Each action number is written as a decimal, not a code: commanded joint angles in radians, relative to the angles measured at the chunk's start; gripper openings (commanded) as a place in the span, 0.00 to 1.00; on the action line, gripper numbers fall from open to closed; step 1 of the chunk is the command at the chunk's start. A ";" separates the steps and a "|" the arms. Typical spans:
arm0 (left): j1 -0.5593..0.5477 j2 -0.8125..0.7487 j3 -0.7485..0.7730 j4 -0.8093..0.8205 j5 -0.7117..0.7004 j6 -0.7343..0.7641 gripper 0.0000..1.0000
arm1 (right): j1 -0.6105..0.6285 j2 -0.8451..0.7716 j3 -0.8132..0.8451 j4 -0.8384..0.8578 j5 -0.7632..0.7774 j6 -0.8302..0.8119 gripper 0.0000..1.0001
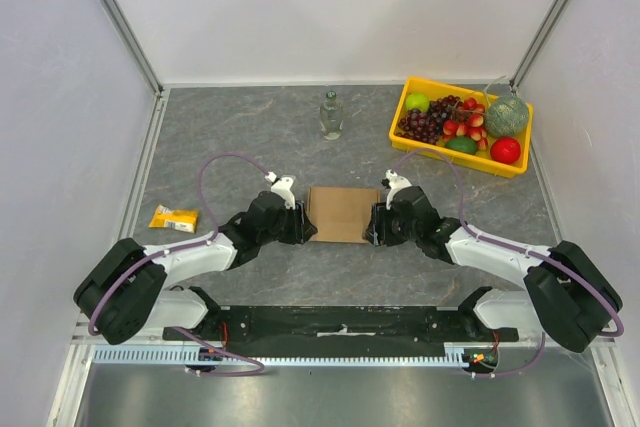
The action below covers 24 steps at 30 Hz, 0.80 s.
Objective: Fold the paper box
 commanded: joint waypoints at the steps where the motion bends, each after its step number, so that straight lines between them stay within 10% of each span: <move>1: -0.006 0.012 0.014 0.042 -0.011 0.031 0.44 | 0.001 0.006 0.027 0.008 0.026 -0.023 0.54; 16: -0.008 -0.008 0.023 0.011 -0.034 0.045 0.44 | 0.001 -0.143 0.167 -0.213 0.141 -0.134 0.71; 24: -0.008 -0.016 0.028 0.002 -0.036 0.050 0.44 | -0.001 -0.105 0.178 0.012 0.116 -0.200 0.51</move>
